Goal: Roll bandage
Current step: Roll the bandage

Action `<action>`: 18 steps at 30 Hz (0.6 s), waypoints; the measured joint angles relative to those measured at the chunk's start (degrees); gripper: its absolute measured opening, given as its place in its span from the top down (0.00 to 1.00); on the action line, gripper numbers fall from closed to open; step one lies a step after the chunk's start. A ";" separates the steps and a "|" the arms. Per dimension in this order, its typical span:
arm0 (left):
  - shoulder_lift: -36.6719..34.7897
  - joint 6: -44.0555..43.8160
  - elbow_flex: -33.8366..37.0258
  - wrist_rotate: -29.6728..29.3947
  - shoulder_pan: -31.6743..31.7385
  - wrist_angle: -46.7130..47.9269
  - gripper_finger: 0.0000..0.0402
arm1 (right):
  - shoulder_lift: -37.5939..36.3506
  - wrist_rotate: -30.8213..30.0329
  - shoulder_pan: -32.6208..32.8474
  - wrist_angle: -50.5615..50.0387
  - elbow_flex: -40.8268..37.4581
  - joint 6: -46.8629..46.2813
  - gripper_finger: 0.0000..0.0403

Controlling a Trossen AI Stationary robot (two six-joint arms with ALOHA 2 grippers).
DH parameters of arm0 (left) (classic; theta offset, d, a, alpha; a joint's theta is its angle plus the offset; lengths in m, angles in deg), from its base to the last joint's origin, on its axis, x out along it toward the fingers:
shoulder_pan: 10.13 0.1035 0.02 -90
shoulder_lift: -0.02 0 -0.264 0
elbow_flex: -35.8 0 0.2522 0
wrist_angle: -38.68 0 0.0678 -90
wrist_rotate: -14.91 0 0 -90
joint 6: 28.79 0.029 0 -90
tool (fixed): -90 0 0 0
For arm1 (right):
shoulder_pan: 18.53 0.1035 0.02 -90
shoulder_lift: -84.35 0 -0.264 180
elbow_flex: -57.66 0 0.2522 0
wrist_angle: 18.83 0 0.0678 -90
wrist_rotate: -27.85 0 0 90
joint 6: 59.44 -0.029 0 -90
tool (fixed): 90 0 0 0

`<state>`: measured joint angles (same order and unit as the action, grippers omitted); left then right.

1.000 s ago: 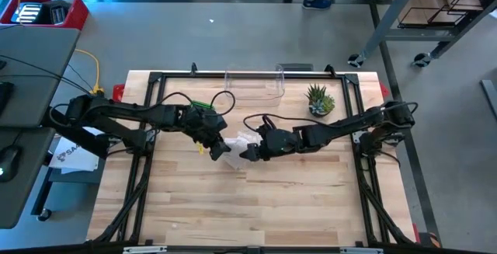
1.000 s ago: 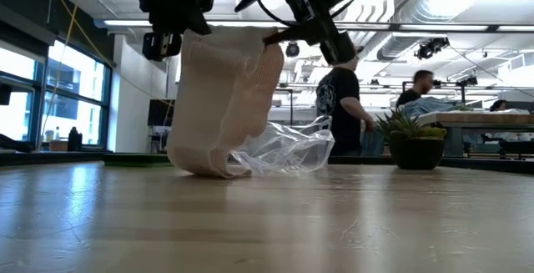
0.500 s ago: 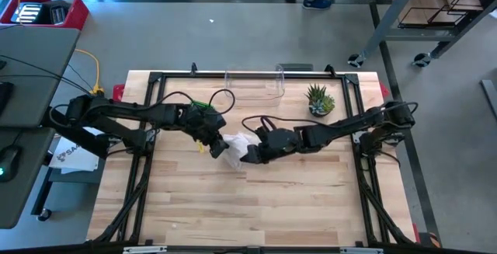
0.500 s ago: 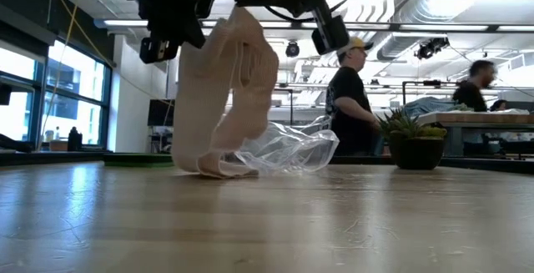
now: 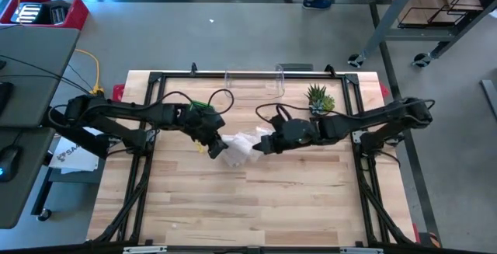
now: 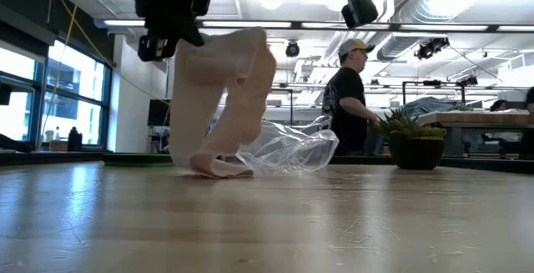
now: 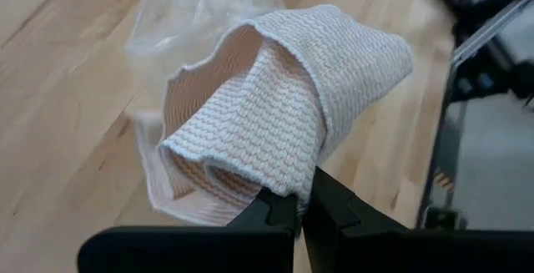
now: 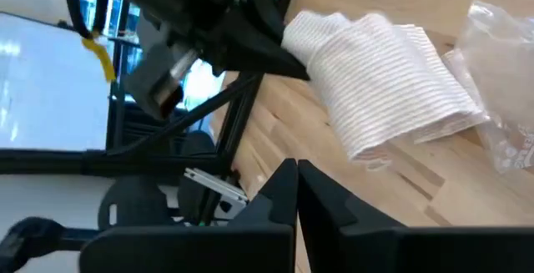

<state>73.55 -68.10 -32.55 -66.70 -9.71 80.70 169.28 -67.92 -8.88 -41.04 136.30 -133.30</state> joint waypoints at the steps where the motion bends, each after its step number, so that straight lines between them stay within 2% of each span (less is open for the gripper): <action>1: 0.00 -0.90 0.00 -0.32 0.05 -1.29 1.00 | -0.03 -0.01 0.00 0.04 0.00 0.37 1.00; 5: 0.00 -4.49 0.00 -2.85 0.16 -6.13 1.00 | 0.53 0.04 -0.01 -0.50 0.00 2.07 0.93; 11: -1.73 -8.81 0.00 -3.56 1.14 -5.48 1.00 | 0.12 -5.99 1.05 -0.29 0.00 10.25 0.72; 14: -3.62 -10.29 0.00 -3.04 1.12 -5.55 1.00 | -0.11 -6.27 1.98 -0.25 0.00 15.15 0.61; 18: -6.55 -13.02 0.00 -3.05 1.12 -5.96 1.00 | -0.11 -9.67 2.03 -1.16 0.00 18.29 0.53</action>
<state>67.00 -81.12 -32.55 -69.74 -8.59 74.74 169.17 -77.59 -6.85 -42.19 136.30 -115.01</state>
